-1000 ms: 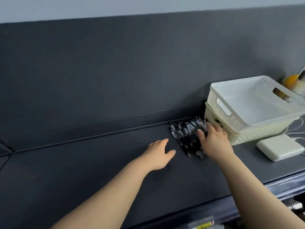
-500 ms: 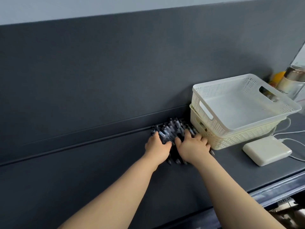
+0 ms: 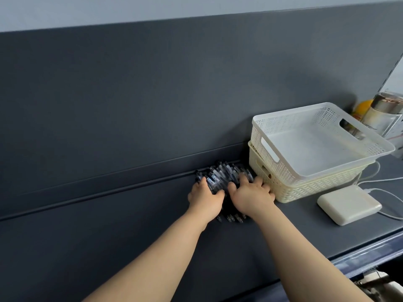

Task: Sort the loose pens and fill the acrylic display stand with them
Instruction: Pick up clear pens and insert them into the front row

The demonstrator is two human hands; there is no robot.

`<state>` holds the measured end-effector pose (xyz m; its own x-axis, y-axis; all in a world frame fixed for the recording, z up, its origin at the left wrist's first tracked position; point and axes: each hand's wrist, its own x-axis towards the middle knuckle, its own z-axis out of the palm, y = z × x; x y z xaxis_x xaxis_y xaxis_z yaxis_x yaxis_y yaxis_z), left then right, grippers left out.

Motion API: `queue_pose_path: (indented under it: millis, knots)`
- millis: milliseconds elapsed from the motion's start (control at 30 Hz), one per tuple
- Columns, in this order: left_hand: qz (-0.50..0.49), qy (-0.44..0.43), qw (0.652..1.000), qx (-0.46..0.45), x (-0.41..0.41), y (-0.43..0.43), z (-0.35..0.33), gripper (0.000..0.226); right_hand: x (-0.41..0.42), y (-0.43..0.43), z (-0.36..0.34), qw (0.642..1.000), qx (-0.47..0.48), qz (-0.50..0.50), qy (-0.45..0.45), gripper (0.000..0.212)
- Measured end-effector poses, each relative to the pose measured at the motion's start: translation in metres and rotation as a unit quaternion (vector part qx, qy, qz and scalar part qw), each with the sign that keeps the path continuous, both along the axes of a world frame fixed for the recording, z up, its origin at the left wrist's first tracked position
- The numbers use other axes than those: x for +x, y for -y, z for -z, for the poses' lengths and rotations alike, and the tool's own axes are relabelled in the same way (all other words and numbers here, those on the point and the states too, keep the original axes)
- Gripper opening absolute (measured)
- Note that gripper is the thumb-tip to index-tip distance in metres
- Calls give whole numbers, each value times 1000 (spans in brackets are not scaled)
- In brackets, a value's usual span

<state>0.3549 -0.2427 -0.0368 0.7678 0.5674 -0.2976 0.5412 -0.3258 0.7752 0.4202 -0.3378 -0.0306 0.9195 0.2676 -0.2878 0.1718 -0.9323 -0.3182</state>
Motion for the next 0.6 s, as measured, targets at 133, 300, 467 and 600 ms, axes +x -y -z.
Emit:
queue_pose_path:
  millis: [133,300,467,600]
  knots:
    - [-2,2,1000,-4,0,-1,1,71,3,2,-5,999,22,-19,-15,52]
    - [-9,20,1000,-20,-3,-6,4,68,-9,-4,-10,993,70,-79,-46,47]
    - [-55,41,997,-34,-15,-18,8,64,-25,-14,-14,978,118,-147,-96,48]
    - [-74,21,997,-24,-21,-23,7,71,-15,-15,-4,971,193,-104,-91,57]
